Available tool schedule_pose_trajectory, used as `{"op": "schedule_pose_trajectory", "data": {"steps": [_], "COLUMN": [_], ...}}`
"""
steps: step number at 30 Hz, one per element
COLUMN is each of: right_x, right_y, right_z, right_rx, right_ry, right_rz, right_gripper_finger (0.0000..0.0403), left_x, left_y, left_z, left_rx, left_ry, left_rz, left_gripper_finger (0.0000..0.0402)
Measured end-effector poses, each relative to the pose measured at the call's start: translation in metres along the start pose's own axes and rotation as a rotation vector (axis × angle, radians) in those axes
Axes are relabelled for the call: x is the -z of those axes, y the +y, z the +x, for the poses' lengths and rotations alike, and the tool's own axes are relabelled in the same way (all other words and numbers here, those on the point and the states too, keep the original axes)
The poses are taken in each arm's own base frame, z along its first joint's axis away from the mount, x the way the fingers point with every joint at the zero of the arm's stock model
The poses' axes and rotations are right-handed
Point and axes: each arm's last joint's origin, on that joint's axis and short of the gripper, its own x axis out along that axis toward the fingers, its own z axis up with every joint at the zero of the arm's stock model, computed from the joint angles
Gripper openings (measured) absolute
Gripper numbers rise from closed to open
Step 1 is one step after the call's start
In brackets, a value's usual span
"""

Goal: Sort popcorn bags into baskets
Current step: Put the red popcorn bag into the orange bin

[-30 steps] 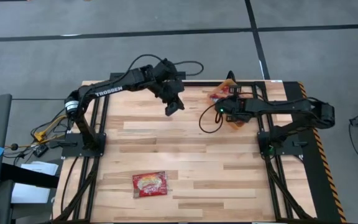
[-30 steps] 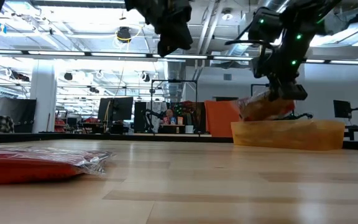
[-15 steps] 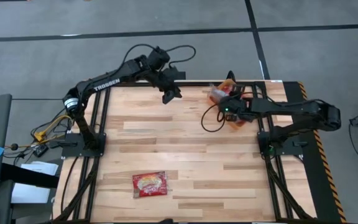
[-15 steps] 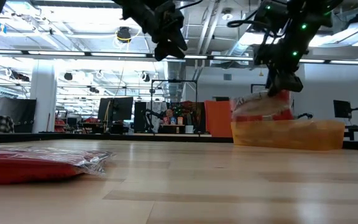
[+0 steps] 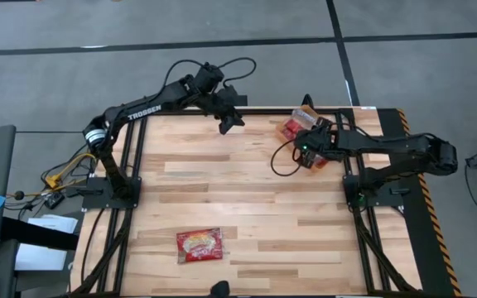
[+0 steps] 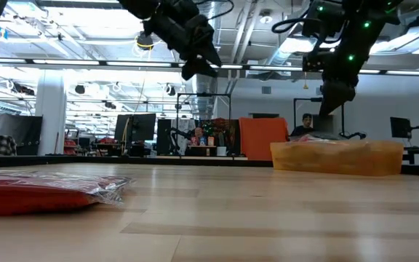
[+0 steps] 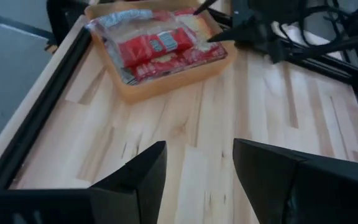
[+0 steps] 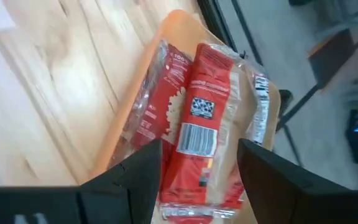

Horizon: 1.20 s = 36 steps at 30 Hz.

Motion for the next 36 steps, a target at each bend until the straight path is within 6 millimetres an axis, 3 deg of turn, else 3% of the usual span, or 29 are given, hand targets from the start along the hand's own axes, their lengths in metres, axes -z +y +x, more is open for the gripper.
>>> {"op": "schedule_pose_trajectory", "data": {"steps": [13, 17, 22, 30, 33, 36], "right_x": [0.002, 0.000, 0.000, 0.002, 0.003, 0.003], "right_y": [-0.019, -0.019, -0.019, -0.007, -0.004, -0.004], "right_z": [0.038, 0.042, 0.047, 0.074, 0.079, 0.080], "right_rx": [-0.135, -0.222, -0.198, -0.187, -0.177, -0.164], "right_ry": [0.136, 0.116, 0.133, 0.240, 0.261, 0.263], "right_rz": [0.233, 0.227, 0.202, 0.124, 0.113, 0.115], "right_gripper_finger": [0.0231, 0.0230, 0.0230, 0.0228, 0.0207, 0.0152], "left_x": [0.009, 0.011, 0.012, 0.012, 0.012, 0.012], "left_y": [0.024, 0.029, 0.032, 0.032, 0.032, 0.034], "left_z": [0.002, 0.000, -0.001, -0.001, -0.001, -0.002], "left_rx": [0.103, 0.093, 0.087, 0.075, 0.068, 0.064], "left_ry": [-0.112, -0.106, -0.105, -0.105, -0.105, -0.107], "left_rz": [-0.128, -0.145, -0.151, -0.138, -0.138, -0.141], "left_gripper_finger": [0.0172, 0.0172, 0.0172, 0.0172, 0.0172, 0.0172]}}
